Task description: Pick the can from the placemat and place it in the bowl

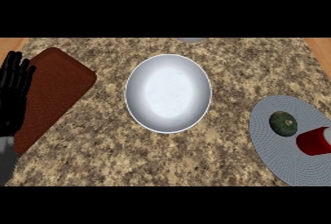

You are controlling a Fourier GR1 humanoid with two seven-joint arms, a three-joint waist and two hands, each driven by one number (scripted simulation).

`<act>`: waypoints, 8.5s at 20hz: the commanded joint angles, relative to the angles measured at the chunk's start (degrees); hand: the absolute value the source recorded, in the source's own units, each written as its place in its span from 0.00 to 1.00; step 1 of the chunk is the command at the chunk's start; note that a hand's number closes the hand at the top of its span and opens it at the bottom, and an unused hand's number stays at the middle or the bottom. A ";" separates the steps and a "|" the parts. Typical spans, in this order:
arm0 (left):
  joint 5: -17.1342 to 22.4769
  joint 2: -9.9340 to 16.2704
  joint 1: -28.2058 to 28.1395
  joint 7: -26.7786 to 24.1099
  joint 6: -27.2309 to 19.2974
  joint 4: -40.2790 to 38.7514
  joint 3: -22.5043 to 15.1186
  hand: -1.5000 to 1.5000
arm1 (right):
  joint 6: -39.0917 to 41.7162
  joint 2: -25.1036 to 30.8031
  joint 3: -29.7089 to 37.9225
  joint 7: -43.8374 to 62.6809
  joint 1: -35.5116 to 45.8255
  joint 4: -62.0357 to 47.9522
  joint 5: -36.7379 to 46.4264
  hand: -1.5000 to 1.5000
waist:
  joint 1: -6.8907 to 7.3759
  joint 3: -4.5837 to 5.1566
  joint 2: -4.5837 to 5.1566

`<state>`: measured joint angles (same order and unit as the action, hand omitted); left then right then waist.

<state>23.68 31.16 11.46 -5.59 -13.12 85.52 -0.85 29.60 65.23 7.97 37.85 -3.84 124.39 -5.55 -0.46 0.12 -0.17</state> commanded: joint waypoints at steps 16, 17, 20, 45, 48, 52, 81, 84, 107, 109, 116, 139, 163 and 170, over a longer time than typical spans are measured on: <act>-5.32 -4.54 -0.35 0.25 4.35 -0.85 3.69 0.50 | 11.51 -14.85 -4.30 -3.61 3.36 -11.84 16.08 0.00 | 0.72 -0.14 0.20; -4.13 -3.80 0.63 0.98 5.67 -0.91 4.59 0.50 | 10.92 -15.00 -4.25 -8.32 4.00 -16.66 19.18 0.00 | 0.84 -0.16 0.25; -5.53 -5.65 0.16 1.29 4.39 0.04 5.09 0.50 | 11.57 -15.69 -2.63 -10.94 3.94 -19.18 23.15 0.00 | 0.61 -0.15 0.18; -12.11 -10.89 2.16 5.83 6.93 2.28 8.96 0.50 | 6.69 -24.12 -1.36 -36.61 4.20 -36.76 45.33 0.00 | 0.40 -0.14 0.16; -14.89 -13.57 3.13 -1.05 6.72 -4.52 8.01 0.50 | 7.20 -26.31 -4.09 -34.49 7.24 -38.42 47.56 0.00 | 0.37 -0.12 0.27; -13.25 -12.38 5.04 4.18 8.30 -2.78 9.74 0.50 | 4.10 -27.89 -3.50 -36.63 6.64 -42.39 51.26 0.00 | 0.42 -0.13 0.22; -14.12 -11.02 1.23 7.42 10.85 2.66 13.93 0.50 | -12.27 -40.60 7.40 -28.22 -18.62 -23.82 57.14 1.00 | -1.96 0.00 -0.34; -14.77 -12.07 1.72 7.89 9.54 3.48 13.45 0.50 | -14.67 -42.65 10.02 -30.55 -27.52 -15.66 56.34 1.00 | -1.62 -0.06 -0.18; -15.69 -13.40 2.68 5.47 10.53 0.10 12.80 0.50 | 0.71 -51.84 14.61 -16.70 -9.29 23.40 36.63 1.00 | -0.70 0.19 -0.20; -15.29 -12.20 3.30 5.51 11.19 -0.48 13.68 0.50 | 3.48 -52.30 12.68 -11.60 -3.84 23.51 36.68 1.00 | -0.22 0.30 -0.15; -14.96 -12.55 2.87 5.75 12.24 0.20 12.94 0.50 | 9.97 -57.34 0.81 10.09 17.27 19.65 40.97 1.00 | 1.31 0.27 -0.18; -15.52 -13.36 5.03 4.78 12.32 -1.29 13.17 0.50 | -17.18 -65.21 -25.27 20.50 46.55 -37.92 56.75 1.00 | 1.61 -0.09 0.50; -15.94 -13.18 4.56 4.21 12.61 -3.25 14.35 0.50 | -62.77 -61.32 -16.92 6.42 34.26 -38.05 49.33 0.00 | -0.57 -0.13 0.03; -16.45 -14.26 2.26 6.04 11.78 1.05 13.35 0.50 | -59.71 -54.60 -10.76 2.42 19.28 -19.49 39.47 0.00 | -0.48 -0.17 -0.08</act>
<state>7.64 17.35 13.93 -1.03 -1.09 85.02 13.44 -31.36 7.34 -5.45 43.19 23.61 95.81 39.34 -0.80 -0.02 -0.21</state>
